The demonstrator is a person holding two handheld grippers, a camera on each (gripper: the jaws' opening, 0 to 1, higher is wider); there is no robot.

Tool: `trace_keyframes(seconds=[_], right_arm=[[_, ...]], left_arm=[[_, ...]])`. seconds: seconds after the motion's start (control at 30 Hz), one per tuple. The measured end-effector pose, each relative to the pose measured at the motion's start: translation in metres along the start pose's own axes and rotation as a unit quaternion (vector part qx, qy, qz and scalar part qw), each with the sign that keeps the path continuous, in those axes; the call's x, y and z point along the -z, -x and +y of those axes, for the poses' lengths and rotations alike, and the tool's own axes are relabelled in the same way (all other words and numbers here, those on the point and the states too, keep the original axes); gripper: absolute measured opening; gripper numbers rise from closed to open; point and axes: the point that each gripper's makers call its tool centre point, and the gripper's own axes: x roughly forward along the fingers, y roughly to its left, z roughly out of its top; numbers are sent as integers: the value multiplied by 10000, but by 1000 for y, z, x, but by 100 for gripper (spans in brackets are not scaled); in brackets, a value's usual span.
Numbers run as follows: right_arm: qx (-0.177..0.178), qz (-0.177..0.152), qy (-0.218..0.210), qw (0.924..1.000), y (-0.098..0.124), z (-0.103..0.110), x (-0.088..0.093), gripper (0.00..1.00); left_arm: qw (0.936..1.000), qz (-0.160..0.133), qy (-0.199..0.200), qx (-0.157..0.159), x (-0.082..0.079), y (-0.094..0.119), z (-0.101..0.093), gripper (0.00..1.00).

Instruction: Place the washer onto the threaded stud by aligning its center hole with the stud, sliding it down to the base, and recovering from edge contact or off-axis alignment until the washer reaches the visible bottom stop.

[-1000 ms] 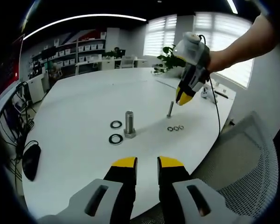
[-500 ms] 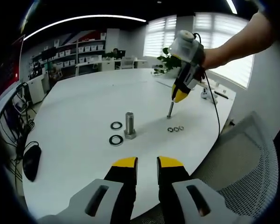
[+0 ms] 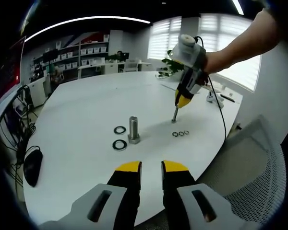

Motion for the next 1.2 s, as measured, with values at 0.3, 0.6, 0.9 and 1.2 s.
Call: trace_keyframes(seconds=[0.3,0.6,0.9,1.2], right_arm=[[-28,114,55,9999,-7,3,2,13],[-79,226,69,9997,-23,5,6,14],[-148,286,-142,9994,-40,6,13,14],[-158,320,-236,9991,-49,5,15,15]], left_arm=[[10000,-7,-4,-1,0,0,0,14],[10000,-1,-2,-4,0,0,-1,14],[10000,15,-4,-10,2,0,-1,14],[10000,44,-10,1,3,0,-1,14]])
